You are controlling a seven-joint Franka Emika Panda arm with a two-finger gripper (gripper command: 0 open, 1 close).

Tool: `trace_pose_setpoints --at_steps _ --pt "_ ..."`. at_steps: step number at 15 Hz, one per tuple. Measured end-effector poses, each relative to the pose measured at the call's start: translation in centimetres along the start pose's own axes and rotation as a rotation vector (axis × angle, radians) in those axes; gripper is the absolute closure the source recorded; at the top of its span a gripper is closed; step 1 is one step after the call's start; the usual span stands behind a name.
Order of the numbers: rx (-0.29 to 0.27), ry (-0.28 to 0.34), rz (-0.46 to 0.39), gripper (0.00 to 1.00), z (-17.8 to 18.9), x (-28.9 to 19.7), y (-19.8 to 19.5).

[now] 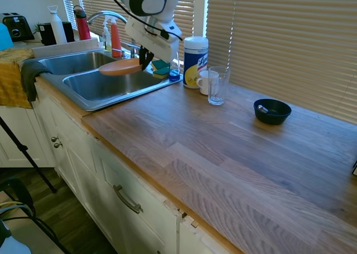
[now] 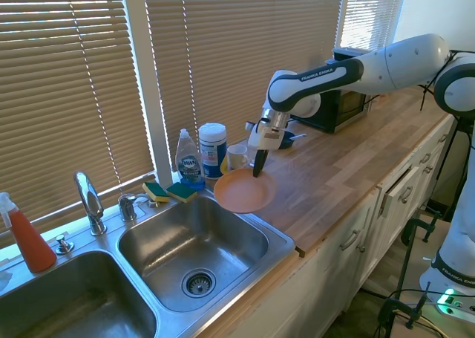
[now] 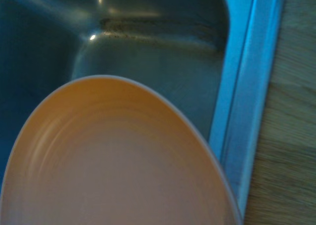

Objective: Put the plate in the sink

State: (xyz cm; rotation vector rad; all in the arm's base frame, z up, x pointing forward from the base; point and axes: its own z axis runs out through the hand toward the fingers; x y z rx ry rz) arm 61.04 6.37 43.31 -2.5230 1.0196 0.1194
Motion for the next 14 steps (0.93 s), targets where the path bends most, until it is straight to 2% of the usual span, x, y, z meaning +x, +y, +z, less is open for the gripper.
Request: trace_pose_setpoints --at_steps 2,5,10,14 --pt "-0.02 0.023 0.035 1.0 0.9 -2.1 -2.6" --pt "-0.032 0.054 0.023 1.0 2.3 -2.7 -4.2" --pt "-0.104 0.112 -0.008 1.0 10.4 -6.4 -12.6" --pt "-0.157 0.126 -0.016 1.0 17.3 -6.9 -15.4"
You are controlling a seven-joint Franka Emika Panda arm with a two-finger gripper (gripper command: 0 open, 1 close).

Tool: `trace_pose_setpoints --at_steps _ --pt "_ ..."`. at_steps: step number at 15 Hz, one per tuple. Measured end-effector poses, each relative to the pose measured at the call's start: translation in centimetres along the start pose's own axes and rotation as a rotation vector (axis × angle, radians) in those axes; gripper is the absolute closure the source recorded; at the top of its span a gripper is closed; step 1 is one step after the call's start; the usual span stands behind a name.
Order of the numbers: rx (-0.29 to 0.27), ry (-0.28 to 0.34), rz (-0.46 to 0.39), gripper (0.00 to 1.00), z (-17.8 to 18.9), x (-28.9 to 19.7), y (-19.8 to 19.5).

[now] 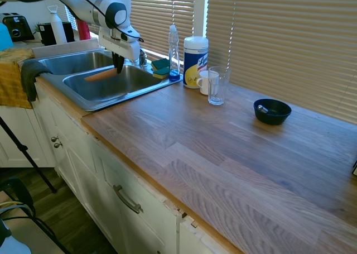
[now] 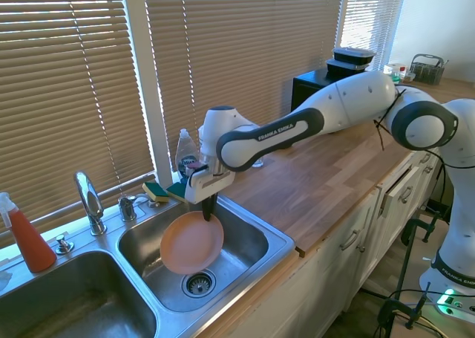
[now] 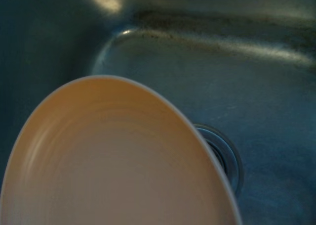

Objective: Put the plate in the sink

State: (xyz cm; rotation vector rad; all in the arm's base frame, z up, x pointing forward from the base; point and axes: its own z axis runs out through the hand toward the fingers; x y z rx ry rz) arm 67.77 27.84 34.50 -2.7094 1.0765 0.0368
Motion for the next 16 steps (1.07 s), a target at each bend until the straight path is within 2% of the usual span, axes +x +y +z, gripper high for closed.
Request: trace_pose_setpoints --at_steps 3,4,9,11,16 --pt "-0.035 -0.014 0.011 1.0 4.1 0.7 -0.2" --pt "-0.045 -0.02 0.014 0.0 5.3 0.9 -0.1" --pt "-0.071 -0.034 0.021 0.0 8.0 1.6 0.1" --pt "-0.085 -0.041 0.022 0.0 8.1 1.8 0.0" --pt "-0.081 -0.035 0.023 0.0 7.0 2.3 -0.3"
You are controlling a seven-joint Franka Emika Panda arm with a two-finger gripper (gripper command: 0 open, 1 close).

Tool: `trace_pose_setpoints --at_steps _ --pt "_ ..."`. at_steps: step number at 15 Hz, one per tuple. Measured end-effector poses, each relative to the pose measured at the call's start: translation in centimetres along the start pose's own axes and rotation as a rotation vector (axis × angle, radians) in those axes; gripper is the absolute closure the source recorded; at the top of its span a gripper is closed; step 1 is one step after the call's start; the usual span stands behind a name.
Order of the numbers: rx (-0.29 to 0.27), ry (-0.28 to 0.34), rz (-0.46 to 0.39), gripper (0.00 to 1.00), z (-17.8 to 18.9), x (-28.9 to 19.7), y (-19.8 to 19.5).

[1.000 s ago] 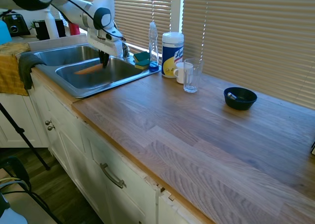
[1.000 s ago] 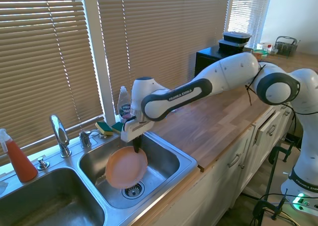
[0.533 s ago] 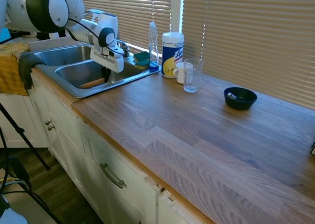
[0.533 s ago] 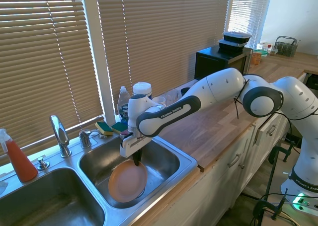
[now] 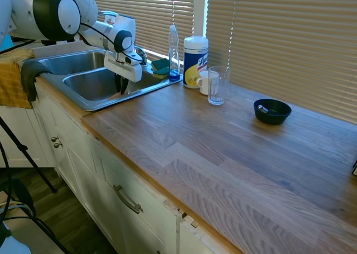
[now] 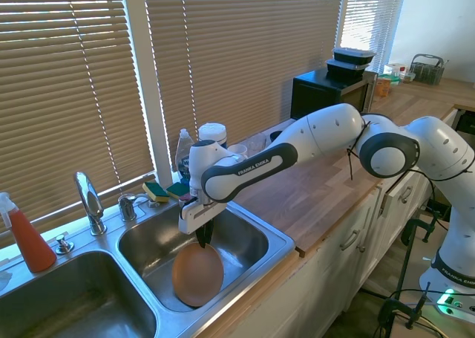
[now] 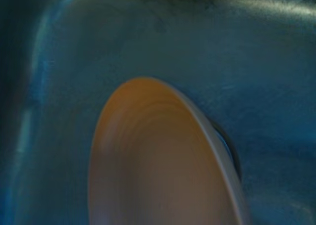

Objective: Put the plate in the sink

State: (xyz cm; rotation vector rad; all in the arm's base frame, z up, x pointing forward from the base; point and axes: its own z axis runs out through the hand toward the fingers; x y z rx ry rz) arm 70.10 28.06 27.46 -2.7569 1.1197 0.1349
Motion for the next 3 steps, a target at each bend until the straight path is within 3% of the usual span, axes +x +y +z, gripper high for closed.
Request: trace_pose_setpoints --at_steps 3 --pt "0.019 0.018 -0.002 0.0 -2.8 0.0 -0.1"
